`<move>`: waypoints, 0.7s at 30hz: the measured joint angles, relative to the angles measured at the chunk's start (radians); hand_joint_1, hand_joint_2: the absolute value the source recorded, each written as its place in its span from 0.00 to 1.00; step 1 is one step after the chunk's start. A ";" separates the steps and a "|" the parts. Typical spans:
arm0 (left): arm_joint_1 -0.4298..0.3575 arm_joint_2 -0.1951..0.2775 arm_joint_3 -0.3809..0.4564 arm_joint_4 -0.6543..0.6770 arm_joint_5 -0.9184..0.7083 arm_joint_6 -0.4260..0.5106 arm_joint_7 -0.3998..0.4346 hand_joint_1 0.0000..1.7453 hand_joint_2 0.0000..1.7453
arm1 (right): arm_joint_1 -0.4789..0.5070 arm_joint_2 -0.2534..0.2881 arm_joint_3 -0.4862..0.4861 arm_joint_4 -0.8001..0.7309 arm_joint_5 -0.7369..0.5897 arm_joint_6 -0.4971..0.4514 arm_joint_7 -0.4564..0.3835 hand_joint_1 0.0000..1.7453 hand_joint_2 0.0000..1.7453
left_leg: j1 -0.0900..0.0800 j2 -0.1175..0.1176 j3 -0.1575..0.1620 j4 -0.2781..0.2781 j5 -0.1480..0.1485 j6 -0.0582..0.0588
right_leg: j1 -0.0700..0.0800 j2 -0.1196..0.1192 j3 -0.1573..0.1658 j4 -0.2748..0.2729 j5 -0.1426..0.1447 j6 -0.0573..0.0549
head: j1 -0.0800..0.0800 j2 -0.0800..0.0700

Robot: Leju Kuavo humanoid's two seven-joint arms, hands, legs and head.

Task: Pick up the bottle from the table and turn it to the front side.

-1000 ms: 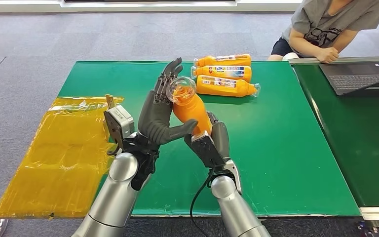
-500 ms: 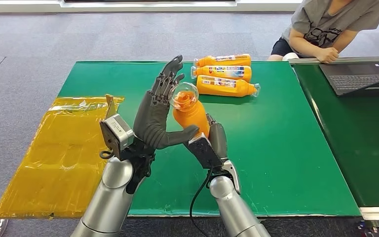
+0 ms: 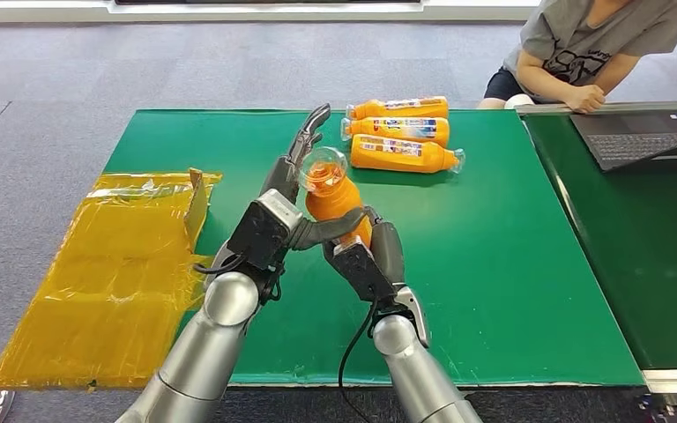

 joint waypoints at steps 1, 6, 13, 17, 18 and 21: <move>-0.015 0.000 0.001 0.033 -0.004 0.006 0.000 0.00 1.00 | 0.001 0.000 0.000 0.001 0.000 0.000 0.000 1.00 1.00 | 0.000 0.000 0.000 0.000 0.000 0.000 | 0.000 0.000 0.000 0.000 0.000 0.000 | 0.000 0.000; -0.057 0.000 0.002 0.140 -0.006 0.009 -0.008 0.00 1.00 | 0.002 0.000 -0.002 0.002 -0.001 -0.001 0.004 1.00 1.00 | 0.000 0.000 0.000 0.000 0.000 0.000 | 0.000 0.000 0.000 0.000 0.000 0.000 | 0.000 0.000; -0.073 -0.001 0.002 0.195 -0.006 0.009 -0.012 0.00 1.00 | 0.002 0.000 -0.008 0.008 -0.001 -0.001 0.006 1.00 1.00 | 0.000 0.000 -0.001 0.000 0.000 0.000 | 0.000 0.000 0.000 0.000 0.000 0.000 | 0.000 0.000; -0.076 -0.001 0.002 0.207 -0.006 0.010 -0.013 0.00 1.00 | 0.002 0.000 -0.009 0.012 -0.002 -0.001 0.006 1.00 1.00 | 0.000 0.000 -0.001 0.000 0.000 0.000 | 0.000 0.000 0.000 0.000 0.000 0.000 | 0.000 0.000; -0.077 -0.002 0.002 0.209 -0.007 0.011 -0.013 0.00 1.00 | 0.002 0.000 -0.009 0.012 -0.002 -0.001 0.006 1.00 1.00 | 0.000 0.000 -0.001 0.000 0.000 0.000 | 0.000 0.000 0.000 0.000 0.000 0.000 | 0.000 0.000; -0.083 -0.003 0.003 0.219 -0.010 0.013 -0.013 0.00 1.00 | 0.002 0.000 -0.013 0.013 -0.005 -0.003 0.006 1.00 1.00 | 0.000 0.000 -0.001 0.000 0.000 0.000 | 0.000 0.000 0.000 0.000 0.000 0.000 | 0.000 0.000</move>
